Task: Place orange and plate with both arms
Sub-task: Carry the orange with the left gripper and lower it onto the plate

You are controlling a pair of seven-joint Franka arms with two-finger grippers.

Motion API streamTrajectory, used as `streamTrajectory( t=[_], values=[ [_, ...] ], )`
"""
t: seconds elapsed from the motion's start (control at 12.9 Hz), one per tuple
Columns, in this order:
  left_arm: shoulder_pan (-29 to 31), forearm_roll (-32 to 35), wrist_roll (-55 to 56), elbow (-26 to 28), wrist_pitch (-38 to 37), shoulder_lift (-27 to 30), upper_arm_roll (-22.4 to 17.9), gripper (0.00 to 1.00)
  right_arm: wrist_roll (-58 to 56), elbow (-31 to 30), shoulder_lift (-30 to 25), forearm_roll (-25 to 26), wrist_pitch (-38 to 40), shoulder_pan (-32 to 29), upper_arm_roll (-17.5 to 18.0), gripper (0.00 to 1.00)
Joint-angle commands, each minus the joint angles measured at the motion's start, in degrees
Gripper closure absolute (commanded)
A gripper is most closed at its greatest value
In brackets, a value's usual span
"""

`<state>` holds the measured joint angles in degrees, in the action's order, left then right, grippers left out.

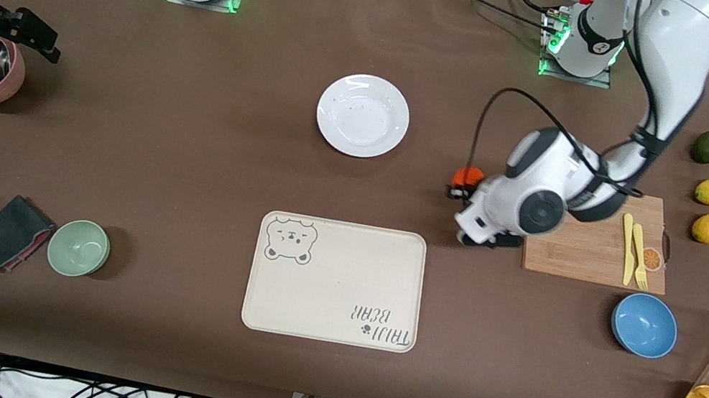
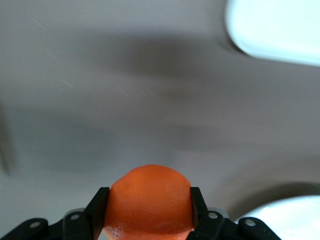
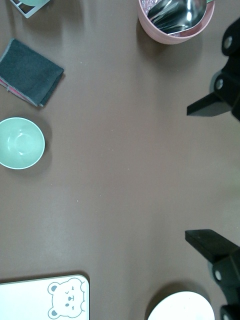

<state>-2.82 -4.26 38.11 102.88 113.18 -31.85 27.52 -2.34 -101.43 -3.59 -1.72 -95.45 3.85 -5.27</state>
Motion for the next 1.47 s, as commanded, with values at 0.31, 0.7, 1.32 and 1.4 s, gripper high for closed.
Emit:
streamTrajectory(
  t=[0.31,0.7,1.32,1.4],
  values=[
    [-15.0,-5.85,27.58,0.92,10.2,0.39,2.81,1.0,-0.3,-0.43,-0.63,0.23,0.35,-0.07,0.0,0.0],
    [-21.44,-4.97,36.06,1.1,22.15,-5.84,2.45,1.0,-0.3,-0.43,-0.72,0.23,0.35,-0.07,0.0,0.0],
    [-19.0,-5.06,36.16,-0.13,19.48,-5.51,0.7,0.0,-0.21,-0.43,-0.72,0.23,0.7,-0.07,0.0,0.0],
    [-16.89,-4.89,35.98,-2.48,15.1,-4.54,0.78,0.0,-0.21,-0.43,-0.72,0.14,0.7,-0.07,0.0,0.0]
  ],
)
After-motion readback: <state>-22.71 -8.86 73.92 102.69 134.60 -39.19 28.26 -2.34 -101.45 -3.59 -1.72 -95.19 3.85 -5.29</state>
